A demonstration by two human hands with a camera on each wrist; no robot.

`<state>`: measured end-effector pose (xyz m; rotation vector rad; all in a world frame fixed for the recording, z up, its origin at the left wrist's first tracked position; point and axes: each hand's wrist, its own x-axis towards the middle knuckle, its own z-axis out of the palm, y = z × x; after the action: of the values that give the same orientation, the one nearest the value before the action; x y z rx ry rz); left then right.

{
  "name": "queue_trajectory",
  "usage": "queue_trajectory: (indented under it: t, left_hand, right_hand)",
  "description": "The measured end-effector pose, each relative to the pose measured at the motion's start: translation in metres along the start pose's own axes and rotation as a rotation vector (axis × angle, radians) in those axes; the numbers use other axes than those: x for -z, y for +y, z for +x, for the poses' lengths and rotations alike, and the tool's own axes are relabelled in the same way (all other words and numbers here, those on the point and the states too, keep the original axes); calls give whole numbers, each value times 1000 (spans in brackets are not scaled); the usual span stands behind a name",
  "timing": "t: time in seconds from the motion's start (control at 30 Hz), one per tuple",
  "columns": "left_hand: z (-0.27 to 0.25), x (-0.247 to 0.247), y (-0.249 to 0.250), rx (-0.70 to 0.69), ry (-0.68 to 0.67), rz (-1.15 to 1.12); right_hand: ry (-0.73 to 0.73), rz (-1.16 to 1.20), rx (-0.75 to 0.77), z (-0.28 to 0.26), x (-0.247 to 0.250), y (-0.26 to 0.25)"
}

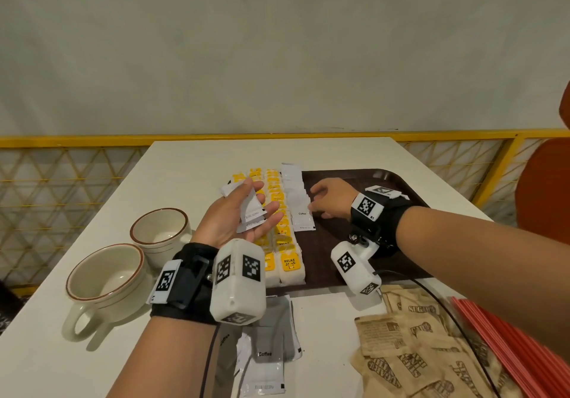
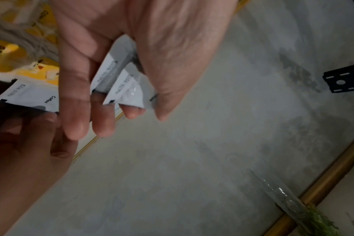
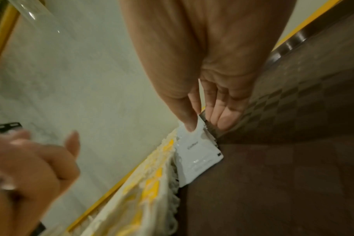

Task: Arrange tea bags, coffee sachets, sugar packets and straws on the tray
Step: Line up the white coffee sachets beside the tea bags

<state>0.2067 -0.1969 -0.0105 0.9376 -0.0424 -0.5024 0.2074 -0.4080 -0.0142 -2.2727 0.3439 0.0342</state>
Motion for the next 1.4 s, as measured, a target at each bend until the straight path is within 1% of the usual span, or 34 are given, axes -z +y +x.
queue_trajectory:
  t: [0.03,0.07,0.1,0.13,0.2,0.23,0.27,0.3,0.37,0.43,0.5,0.57,0.63,0.7,0.77,0.83,0.9,0.97,1.03,1.13,1.23,1.3,1.4]
  left_hand:
    - [-1,-1,-2,-16,-1,-16]
    - [0,-2,-3,-39,-3,-22]
    - [0,-5,-4,-72,-8,-1]
    - [0,-9,-4,-110,-13,51]
    - [-1,-20,-5,-174,-54,171]
    - [-1,-27,-7,-197,-89,228]
    - [-1,-33,-9,-212,-128,288]
    - [-1,-39,-11,-221,-165,345]
    - [-1,-49,-15,-223,-222,395]
    - [2,-55,-19,-189,-237,396]
    - [7,-58,-21,-159,-240,463]
    - [8,-62,-20,-177,-267,644]
    - [7,-66,-14,-220,-242,796]
    - [10,-66,-5,-263,-181,870]
    - [16,-61,4,-264,-112,953]
    - [20,-57,14,-222,-114,1112]
    - [27,-58,18,-187,-131,1329]
    - [36,-62,18,-180,-150,1549]
    - [45,-65,16,-168,-173,1703]
    - [54,-66,12,-121,-189,1802]
    - [60,-67,9,-137,-165,1876]
    - [63,-67,7,-124,-164,1892]
    - [65,-68,4,-99,-196,1902]
  right_hand:
    - [28,30,21,-5,3,-4]
    - [42,107,47,-13,6,-10]
    - [24,224,75,-22,8,-18]
    - [-37,351,99,-33,11,-26]
    - [-233,549,118,-54,14,-40]
    - [-325,599,121,-63,15,-44]
    - [-382,625,129,-70,14,-46]
    - [-395,639,142,-75,14,-46]
    - [-317,655,158,-79,14,-43]
    - [-224,670,140,-79,18,-37]
    - [-229,678,107,-80,24,-32]
    - [-272,705,77,-82,29,-29]
    - [-264,693,65,-82,33,-27]
    - [-218,644,50,-80,34,-22]
    - [-155,591,13,-76,35,-15]
    - [-118,560,-21,-71,32,-6]
    - [-105,531,-29,-64,27,1]
    - [-103,491,-28,-57,20,6]
    - [-106,453,-28,-51,15,10]
    - [-105,432,-50,-44,9,12]
    - [-58,341,-55,-37,3,13]
    - [-33,284,-54,-33,0,15]
    - [-23,263,-60,-29,-2,18]
